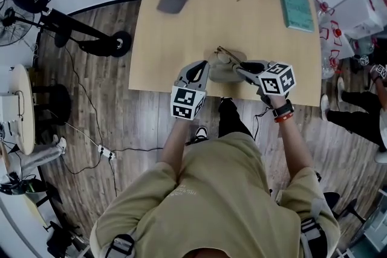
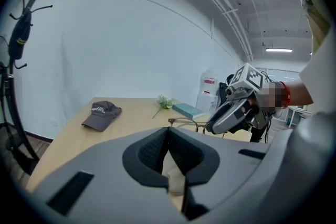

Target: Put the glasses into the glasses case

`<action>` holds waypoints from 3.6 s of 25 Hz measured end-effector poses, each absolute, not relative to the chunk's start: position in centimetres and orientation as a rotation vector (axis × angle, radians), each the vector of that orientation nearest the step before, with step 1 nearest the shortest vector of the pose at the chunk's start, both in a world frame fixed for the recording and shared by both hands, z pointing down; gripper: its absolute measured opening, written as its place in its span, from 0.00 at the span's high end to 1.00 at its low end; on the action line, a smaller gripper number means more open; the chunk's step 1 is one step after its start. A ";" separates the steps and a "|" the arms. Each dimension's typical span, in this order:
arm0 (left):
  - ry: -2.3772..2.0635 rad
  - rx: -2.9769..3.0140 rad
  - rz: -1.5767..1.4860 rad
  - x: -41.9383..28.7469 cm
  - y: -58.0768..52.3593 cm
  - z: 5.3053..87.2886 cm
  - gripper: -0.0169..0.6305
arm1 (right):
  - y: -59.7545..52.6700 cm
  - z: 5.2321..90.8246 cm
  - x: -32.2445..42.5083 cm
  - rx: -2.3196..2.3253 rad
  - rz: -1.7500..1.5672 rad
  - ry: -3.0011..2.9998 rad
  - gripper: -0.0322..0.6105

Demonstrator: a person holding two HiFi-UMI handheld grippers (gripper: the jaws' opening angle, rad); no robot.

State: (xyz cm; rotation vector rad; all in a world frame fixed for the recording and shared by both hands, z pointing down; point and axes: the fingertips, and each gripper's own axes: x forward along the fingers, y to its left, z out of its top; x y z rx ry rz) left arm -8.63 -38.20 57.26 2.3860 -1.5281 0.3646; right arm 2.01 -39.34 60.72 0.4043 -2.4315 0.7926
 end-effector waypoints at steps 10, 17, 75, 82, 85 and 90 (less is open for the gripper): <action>-1.504 2.346 0.391 -9.0 -38.9 59.3 0.94 | -40.6 64.8 2.4 0.126 0.850 -2.287 0.76; -1.517 2.305 0.421 -9.9 -39.1 60.4 0.94 | -39.9 67.3 1.8 -0.051 0.829 -2.206 0.76; -1.537 2.273 0.474 -11.0 -37.3 61.2 0.94 | -40.9 70.8 1.0 -0.093 0.390 -2.009 0.55; -1.548 2.331 0.403 -10.9 -36.1 58.2 0.94 | -40.3 65.2 1.3 0.225 0.524 -2.236 0.56; -1.552 2.368 0.369 -10.6 -35.3 56.2 0.94 | -39.3 62.1 1.6 0.358 0.544 -2.327 0.57; -1.559 2.436 0.324 -10.3 -33.3 52.8 0.94 | -36.7 56.9 1.7 0.565 0.560 -2.463 0.60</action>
